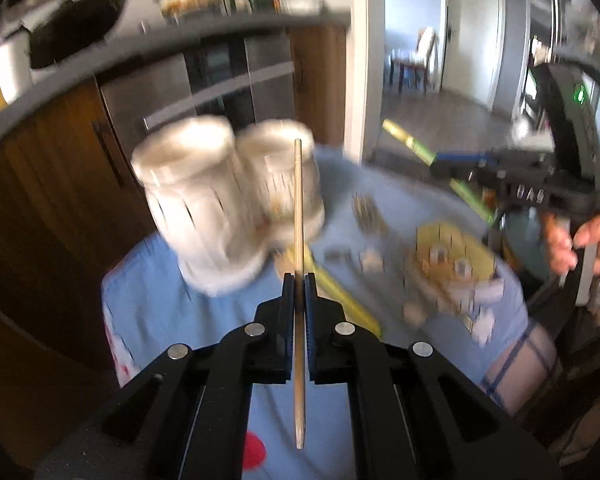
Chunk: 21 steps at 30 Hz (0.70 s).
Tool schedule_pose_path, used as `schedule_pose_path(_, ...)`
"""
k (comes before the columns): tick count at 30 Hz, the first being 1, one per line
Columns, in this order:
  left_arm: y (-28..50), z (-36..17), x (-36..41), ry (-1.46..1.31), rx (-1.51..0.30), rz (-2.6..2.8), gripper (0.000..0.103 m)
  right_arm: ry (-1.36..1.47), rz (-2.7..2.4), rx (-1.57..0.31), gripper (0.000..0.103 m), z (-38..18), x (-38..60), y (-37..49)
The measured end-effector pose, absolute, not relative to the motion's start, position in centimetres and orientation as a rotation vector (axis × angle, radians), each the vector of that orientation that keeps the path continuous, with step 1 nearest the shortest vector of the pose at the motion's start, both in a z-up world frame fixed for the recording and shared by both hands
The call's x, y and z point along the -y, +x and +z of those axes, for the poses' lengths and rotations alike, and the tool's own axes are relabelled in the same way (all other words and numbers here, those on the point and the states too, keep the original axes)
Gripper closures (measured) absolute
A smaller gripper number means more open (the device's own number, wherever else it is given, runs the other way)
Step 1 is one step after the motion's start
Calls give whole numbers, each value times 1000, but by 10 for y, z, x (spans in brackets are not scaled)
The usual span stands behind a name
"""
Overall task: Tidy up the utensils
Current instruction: 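Lift both held utensils and carry them over the ceramic holder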
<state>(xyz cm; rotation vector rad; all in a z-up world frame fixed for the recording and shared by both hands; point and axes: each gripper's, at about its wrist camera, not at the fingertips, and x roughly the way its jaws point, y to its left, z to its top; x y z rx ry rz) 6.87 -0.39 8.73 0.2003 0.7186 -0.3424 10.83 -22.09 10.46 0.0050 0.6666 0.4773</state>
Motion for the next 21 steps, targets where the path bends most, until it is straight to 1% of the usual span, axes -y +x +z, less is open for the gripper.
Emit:
schedule_pose_path(5, 85, 124, -15, 134, -531, -293, 98, 60, 510, -558, 92, 134, 203, 128)
schedule_pose_path(10, 120, 150, -41, -16, -384, -258, 98, 213, 569, -488, 92, 151, 190, 165)
schedule_pose_path(13, 143, 154, -47, -67, -354, -241, 98, 297, 585, -468, 92, 152, 182, 188)
schedule_pose_path(17, 169, 148, -54, -132, -361, -255, 98, 366, 607, -466, 92, 145, 167, 216)
schedule_pose_path(21, 184, 137, -57, -165, -340, -255, 98, 409, 606, -475, 92, 127, 157, 234)
